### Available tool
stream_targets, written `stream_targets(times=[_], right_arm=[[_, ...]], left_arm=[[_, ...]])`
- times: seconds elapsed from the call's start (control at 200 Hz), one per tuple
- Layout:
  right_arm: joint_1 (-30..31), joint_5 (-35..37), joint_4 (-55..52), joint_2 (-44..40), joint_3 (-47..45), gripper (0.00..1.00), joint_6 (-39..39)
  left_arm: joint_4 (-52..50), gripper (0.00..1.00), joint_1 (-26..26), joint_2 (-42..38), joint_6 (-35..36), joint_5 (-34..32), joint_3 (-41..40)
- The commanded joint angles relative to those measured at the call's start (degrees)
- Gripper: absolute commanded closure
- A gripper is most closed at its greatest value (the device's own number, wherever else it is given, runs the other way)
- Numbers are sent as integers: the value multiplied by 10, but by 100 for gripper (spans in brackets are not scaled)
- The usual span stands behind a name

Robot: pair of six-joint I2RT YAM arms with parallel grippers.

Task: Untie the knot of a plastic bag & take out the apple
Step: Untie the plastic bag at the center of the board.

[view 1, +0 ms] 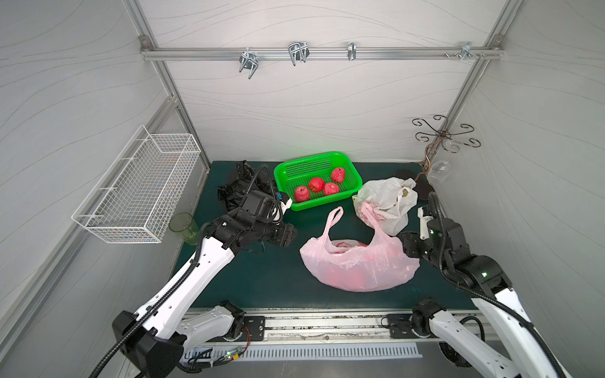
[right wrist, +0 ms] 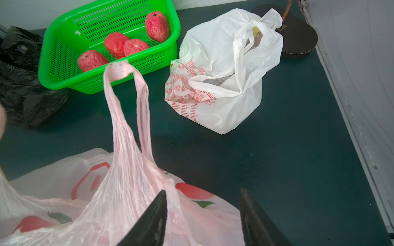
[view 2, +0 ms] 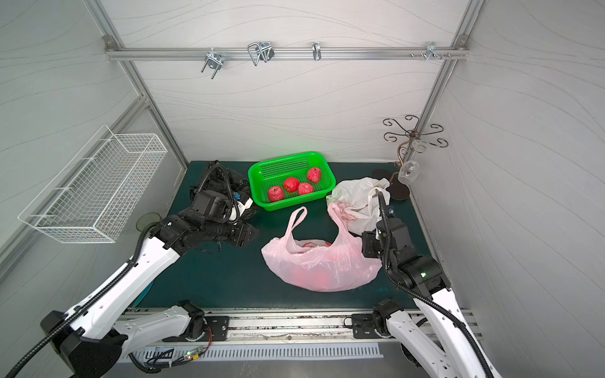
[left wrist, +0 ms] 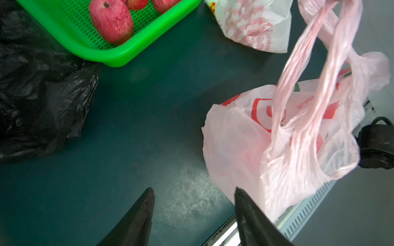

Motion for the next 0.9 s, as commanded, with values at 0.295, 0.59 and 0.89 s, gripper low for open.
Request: stream_targets(times=[0.295, 0.59, 0.89], right_arm=[[-1, -162, 61, 70, 72, 24, -44], [60, -90, 99, 247, 132, 15, -58], [77, -19, 109, 356, 152, 13, -65]], left_arm=[[19, 40, -13, 162, -3, 147, 222], [-30, 34, -107, 296, 39, 74, 329], [-75, 45, -134, 360, 71, -47, 372]])
